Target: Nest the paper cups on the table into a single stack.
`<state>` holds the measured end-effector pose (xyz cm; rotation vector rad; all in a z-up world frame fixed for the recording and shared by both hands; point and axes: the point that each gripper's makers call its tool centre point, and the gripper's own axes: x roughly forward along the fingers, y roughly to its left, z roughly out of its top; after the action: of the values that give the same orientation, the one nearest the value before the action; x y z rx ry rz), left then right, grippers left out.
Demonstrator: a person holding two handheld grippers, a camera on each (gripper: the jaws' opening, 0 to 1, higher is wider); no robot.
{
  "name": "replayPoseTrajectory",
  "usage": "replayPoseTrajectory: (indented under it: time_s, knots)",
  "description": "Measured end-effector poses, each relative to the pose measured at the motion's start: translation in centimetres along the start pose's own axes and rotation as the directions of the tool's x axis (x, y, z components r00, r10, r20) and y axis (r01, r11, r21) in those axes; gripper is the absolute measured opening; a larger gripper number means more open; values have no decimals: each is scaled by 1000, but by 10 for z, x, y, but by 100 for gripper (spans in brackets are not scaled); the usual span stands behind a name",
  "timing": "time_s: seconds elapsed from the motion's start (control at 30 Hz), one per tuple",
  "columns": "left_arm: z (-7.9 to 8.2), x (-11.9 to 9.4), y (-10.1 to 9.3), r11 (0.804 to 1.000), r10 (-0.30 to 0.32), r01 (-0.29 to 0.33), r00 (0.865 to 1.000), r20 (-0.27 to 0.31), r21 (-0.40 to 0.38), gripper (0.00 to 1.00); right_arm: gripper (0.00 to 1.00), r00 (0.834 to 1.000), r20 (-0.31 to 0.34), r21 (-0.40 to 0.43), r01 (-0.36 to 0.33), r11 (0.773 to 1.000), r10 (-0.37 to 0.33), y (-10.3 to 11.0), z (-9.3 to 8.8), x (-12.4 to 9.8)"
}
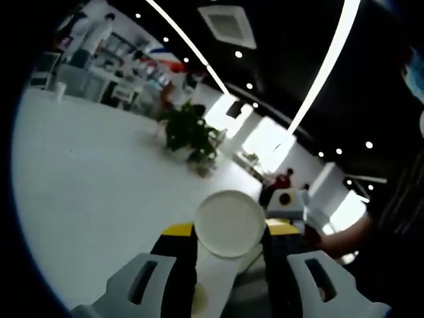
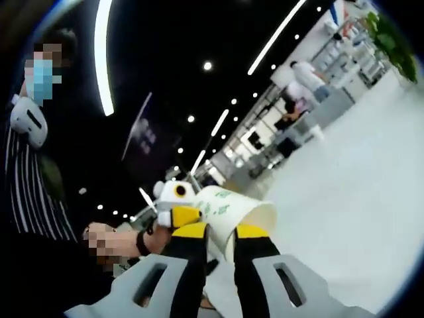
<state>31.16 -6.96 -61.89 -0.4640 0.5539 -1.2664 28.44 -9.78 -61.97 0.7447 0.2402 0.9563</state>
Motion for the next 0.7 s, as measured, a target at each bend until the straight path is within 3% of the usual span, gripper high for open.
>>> replayPoseTrajectory:
  time_s: [0.3,0.7]
  knots:
    - [-1,-3,-5,1000,-26,26,1000,17,7,37,5,999,11,66,-53,996,53,9,1,-2]
    - [-5,-6,-5,999,-22,21,1000,10,43,40,0,996,-11,91,-89,992,90,19,-3,-2]
